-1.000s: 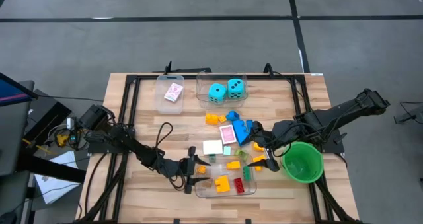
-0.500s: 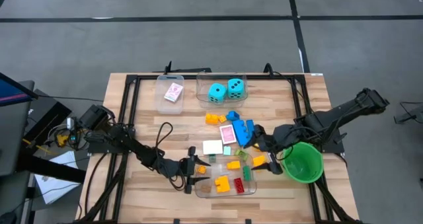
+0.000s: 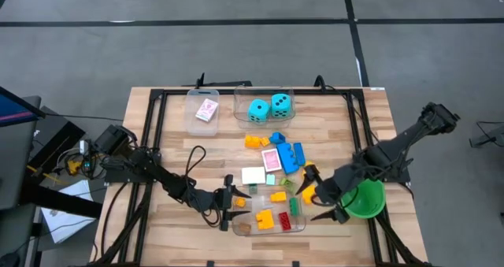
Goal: Pick & Place Toys
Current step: Put the yellow game piece into the bottom transparent bin
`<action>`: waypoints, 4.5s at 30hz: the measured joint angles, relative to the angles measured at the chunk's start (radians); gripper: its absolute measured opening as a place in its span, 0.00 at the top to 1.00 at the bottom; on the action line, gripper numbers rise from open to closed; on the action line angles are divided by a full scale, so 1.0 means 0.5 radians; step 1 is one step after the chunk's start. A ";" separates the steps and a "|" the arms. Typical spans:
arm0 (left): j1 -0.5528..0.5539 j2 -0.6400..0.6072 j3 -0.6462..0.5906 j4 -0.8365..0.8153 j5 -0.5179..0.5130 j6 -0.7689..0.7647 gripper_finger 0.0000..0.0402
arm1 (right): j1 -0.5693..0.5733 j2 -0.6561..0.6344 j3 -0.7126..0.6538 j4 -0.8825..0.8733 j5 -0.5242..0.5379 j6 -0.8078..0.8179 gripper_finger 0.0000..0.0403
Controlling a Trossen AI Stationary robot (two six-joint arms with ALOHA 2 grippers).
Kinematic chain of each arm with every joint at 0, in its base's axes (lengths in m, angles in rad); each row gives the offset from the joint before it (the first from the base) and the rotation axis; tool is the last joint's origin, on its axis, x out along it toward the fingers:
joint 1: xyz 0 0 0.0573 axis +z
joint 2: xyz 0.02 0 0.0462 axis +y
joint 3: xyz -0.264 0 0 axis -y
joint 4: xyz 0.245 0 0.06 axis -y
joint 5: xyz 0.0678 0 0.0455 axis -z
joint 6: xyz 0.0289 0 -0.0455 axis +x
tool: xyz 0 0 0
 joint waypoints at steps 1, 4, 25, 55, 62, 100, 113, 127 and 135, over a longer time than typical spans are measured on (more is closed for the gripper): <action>0.000 0.000 0.000 0.000 0.000 0.000 0.47 | 0.014 0.000 0.001 0.010 0.062 -0.009 0.01; 0.000 0.000 0.000 0.000 0.000 0.000 0.47 | 0.057 0.000 0.064 -0.067 0.470 0.016 0.01; 0.000 0.000 0.000 0.000 0.001 -0.020 0.47 | -0.621 -0.072 0.192 -1.289 1.586 1.311 0.01; -0.005 -0.001 -0.002 -0.021 0.039 -0.073 0.47 | -1.025 0.414 -0.403 -0.801 0.054 1.049 0.01; -0.005 -0.001 -0.002 -0.017 0.039 -0.073 0.47 | -1.013 0.364 -0.533 -0.654 0.051 1.020 0.01; -0.001 -0.001 -0.001 -0.039 0.039 -0.074 0.47 | -0.924 0.547 -0.790 -0.178 0.046 0.866 0.02; -0.001 -0.001 -0.001 -0.038 0.039 -0.074 0.47 | -0.938 0.413 -0.798 -0.155 0.057 0.926 0.29; -0.001 -0.053 0.001 -0.032 -0.004 0.010 0.47 | -0.870 -0.586 -0.796 -0.231 0.079 1.029 0.29; -0.003 -0.396 0.002 -0.233 -0.096 0.102 0.47 | -0.514 -0.959 -0.795 0.224 0.093 0.732 0.28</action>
